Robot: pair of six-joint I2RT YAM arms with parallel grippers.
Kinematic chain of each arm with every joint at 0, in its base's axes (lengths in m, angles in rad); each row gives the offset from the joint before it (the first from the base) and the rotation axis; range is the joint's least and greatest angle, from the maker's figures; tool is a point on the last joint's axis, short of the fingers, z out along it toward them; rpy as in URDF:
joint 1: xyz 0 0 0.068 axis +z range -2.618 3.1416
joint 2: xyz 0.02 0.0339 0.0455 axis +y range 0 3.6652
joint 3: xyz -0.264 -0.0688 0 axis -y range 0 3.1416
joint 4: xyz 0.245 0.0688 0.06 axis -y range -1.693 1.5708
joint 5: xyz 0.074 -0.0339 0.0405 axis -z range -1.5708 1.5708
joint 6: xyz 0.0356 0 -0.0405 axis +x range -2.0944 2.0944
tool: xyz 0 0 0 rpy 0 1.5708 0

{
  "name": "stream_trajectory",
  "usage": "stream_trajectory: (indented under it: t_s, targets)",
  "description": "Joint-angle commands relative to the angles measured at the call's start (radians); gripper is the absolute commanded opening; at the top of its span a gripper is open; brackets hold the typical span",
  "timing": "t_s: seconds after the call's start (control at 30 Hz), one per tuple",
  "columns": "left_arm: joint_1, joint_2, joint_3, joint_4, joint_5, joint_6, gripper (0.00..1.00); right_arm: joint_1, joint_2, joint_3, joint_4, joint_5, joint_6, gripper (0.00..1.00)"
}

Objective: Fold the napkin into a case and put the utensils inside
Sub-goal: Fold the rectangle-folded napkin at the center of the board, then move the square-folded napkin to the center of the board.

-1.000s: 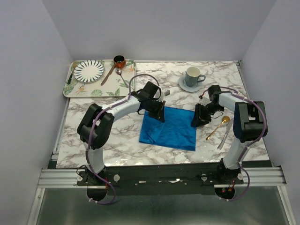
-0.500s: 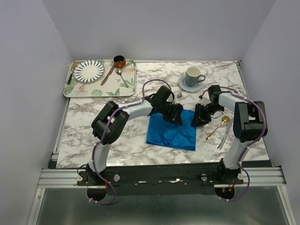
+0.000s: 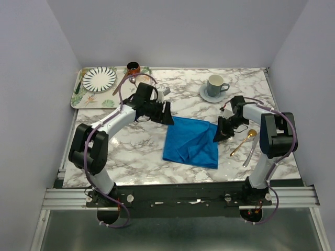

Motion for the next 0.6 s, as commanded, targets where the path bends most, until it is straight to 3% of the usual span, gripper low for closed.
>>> stream_trajectory:
  t_s: [0.0,0.13,0.27,0.33,0.4,0.57]
  targets:
    - [-0.003,-0.108,-0.099,-0.234,-0.046,0.389,0.65,0.042,0.019,-0.024,-0.030,-0.051,-0.031,0.10]
    - [-0.003,-0.194,-0.159,-0.330,-0.078,0.607,0.64,0.105,0.005,-0.051,-0.035,-0.094,-0.036,0.04]
    - [-0.005,-0.269,-0.219,-0.379,-0.151,0.739,0.63,0.183,-0.006,-0.085,-0.016,-0.161,-0.019,0.06]
    - [-0.005,-0.306,-0.271,-0.383,-0.160,0.823,0.63,0.205,-0.032,-0.101,-0.015,-0.220,-0.010,0.26]
    - [-0.009,-0.355,-0.320,-0.396,-0.166,0.893,0.63,0.203,-0.067,-0.085,-0.073,-0.218,-0.044,0.54]
    - [-0.070,-0.395,-0.400,-0.427,-0.249,1.031,0.54,0.149,-0.116,-0.047,-0.243,-0.220,-0.161,0.57]
